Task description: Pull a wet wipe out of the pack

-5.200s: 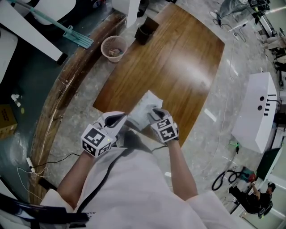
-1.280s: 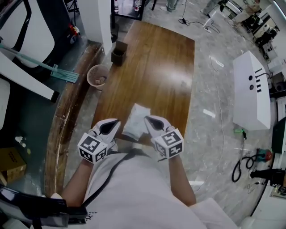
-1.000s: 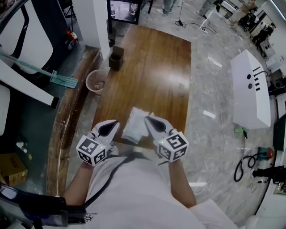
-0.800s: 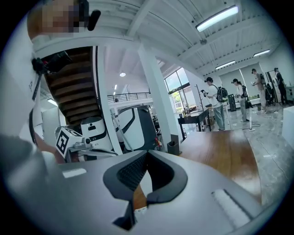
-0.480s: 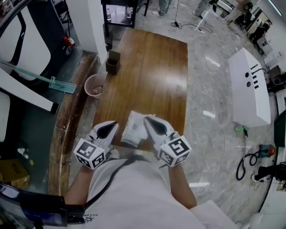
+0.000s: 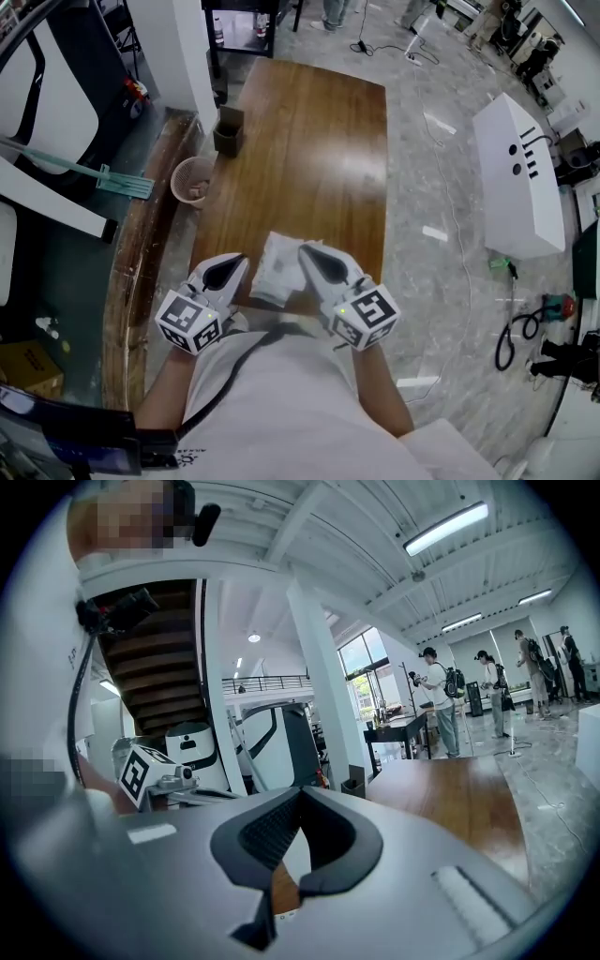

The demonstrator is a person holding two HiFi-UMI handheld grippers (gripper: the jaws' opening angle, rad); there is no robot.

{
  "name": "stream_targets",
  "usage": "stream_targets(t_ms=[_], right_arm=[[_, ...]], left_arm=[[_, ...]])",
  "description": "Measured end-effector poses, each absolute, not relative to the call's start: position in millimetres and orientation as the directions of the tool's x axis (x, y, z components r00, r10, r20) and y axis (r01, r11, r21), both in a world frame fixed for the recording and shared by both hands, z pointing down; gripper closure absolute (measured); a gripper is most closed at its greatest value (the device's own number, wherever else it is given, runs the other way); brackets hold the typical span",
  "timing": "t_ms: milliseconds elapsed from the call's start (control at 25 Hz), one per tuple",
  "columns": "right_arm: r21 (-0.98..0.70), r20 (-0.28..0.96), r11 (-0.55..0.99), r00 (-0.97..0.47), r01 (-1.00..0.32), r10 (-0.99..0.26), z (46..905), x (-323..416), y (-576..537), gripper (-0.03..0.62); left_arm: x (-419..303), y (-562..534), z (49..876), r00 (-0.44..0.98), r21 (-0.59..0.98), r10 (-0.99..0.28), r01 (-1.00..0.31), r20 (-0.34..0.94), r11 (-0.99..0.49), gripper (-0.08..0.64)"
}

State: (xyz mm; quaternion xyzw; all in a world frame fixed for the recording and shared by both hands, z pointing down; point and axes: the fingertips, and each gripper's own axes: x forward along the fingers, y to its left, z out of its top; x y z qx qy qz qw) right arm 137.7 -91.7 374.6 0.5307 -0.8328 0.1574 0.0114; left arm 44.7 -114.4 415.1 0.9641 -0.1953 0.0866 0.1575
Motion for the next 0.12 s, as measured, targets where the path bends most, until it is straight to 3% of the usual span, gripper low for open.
stream_targets(t_ms=[120], right_arm=[[-0.245,0.194,0.387,-0.435,-0.889,-0.879,376.0,139.9,-91.1,0.583]], left_arm=[[46.3,-114.2,416.2,0.91,0.27,-0.346,-0.401,0.229,-0.875,0.554]])
